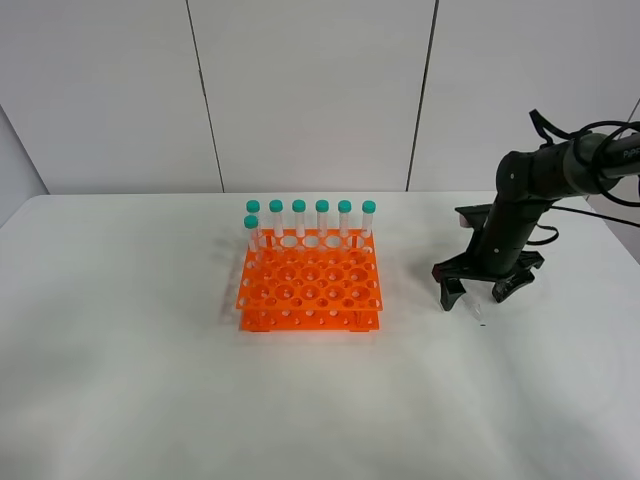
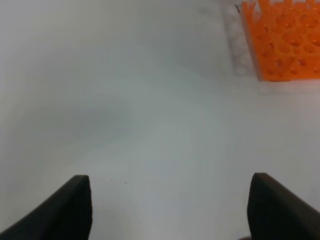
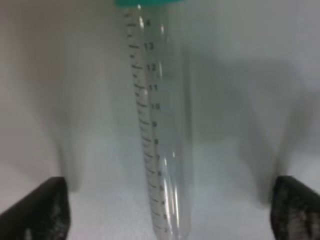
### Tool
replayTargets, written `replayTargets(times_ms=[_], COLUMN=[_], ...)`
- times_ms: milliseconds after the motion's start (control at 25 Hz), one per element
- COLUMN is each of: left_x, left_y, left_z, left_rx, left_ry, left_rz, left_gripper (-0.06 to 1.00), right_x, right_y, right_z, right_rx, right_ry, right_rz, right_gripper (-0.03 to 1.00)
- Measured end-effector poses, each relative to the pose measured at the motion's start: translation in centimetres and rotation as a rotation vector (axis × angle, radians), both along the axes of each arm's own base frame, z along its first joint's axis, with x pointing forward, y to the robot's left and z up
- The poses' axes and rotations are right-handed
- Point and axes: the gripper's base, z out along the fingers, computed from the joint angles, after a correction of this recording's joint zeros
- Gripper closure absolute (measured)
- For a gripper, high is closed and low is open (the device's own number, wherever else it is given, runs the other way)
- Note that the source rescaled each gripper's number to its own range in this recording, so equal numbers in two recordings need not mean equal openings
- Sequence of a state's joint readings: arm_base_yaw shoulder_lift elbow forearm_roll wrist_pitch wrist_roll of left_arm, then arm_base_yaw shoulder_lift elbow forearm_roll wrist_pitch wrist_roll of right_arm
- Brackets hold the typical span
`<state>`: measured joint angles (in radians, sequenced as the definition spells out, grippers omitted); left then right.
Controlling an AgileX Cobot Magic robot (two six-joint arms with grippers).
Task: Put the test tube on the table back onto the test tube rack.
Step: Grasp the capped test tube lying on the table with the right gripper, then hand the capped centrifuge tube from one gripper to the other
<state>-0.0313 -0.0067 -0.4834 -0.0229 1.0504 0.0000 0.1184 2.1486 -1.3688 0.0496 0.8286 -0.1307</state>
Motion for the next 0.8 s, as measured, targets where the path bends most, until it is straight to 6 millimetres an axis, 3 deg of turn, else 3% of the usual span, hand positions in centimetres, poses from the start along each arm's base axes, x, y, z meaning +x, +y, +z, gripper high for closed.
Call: replayTargets(times_ms=[240,360,480,680,800], left_x=[0.0,0.0,0.0,0.0,0.0], left_y=[0.0,0.0,0.0,0.0,0.0], left_z=[0.0,0.0,0.0,0.0,0.0], left_rx=[0.000,0.000,0.000,0.000,0.000], left_ry=[0.000,0.000,0.000,0.000,0.000], left_rz=[0.000,0.000,0.000,0.000,0.000], left_gripper=[0.02,0.02,0.02,0.02,0.02], right_x=[0.0,-0.1,-0.1,-0.2,0.0], right_y=[0.0,0.0,-0.1,-0.2,-0.2], right_z=[0.0,0.0,0.0,0.1,1.5], right_rx=[-0.002,-0.004,-0.010,-0.023,-0.022], right_ry=[0.005,0.012,0.012,0.024,0.016], right_rz=[0.002,0.003,0.019,0.050,0.052], right_gripper=[0.59,0.74,0.97,0.95,0.95])
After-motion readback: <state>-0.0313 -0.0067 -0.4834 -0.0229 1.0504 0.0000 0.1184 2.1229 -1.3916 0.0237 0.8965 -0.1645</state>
